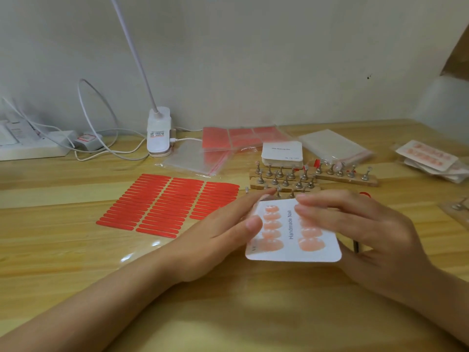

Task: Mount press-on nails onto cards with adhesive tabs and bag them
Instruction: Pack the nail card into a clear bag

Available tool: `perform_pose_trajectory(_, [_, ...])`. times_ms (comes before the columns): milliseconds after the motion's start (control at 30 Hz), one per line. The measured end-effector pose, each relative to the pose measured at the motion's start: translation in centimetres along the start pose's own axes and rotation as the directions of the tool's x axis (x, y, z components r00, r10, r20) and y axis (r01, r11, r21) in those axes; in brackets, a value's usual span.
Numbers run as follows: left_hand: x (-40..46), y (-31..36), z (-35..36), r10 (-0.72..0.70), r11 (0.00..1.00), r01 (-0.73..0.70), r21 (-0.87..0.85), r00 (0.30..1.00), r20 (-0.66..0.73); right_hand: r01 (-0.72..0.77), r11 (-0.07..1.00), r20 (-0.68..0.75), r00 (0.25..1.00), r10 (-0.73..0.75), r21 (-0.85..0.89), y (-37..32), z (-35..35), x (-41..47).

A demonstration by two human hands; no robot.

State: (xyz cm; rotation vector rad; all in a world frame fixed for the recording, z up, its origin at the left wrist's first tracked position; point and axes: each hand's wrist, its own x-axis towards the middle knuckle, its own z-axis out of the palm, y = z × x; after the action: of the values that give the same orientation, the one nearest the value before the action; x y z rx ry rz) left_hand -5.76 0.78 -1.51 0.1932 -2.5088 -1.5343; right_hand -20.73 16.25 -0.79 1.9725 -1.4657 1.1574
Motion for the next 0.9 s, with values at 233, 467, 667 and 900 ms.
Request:
perform_pose_trajectory(233, [-0.6, 0.7, -0.2, 0.009, 0.983, -0.012, 0.185, 1.0, 0.021, -0.019, 1.0, 0.146, 0.989, 0.021, -0.016, 0.9, 0.4, -0.8])
perform_pose_trajectory(467, [-0.7, 1.2, -0.3, 0.018, 0.963, -0.036, 0.267, 0.997, 0.07, -0.02, 0.995, 0.232, 0.972, 0.042, -0.097, 1.1, 0.1, -0.7])
perform_pose_trajectory(667, [-0.7, 1.3, -0.4, 0.03, 0.96, -0.056, 0.275, 0.995, 0.099, 0.012, 0.98, 0.244, 0.969, 0.038, -0.198, 1.0, -0.2, -0.5])
perform_pose_trajectory(900, [-0.7, 1.4, -0.2, 0.039, 0.954, -0.067, 0.293, 0.994, 0.102, 0.122, 0.945, 0.266, 0.963, -0.039, -0.304, 0.1, 0.0, -0.3])
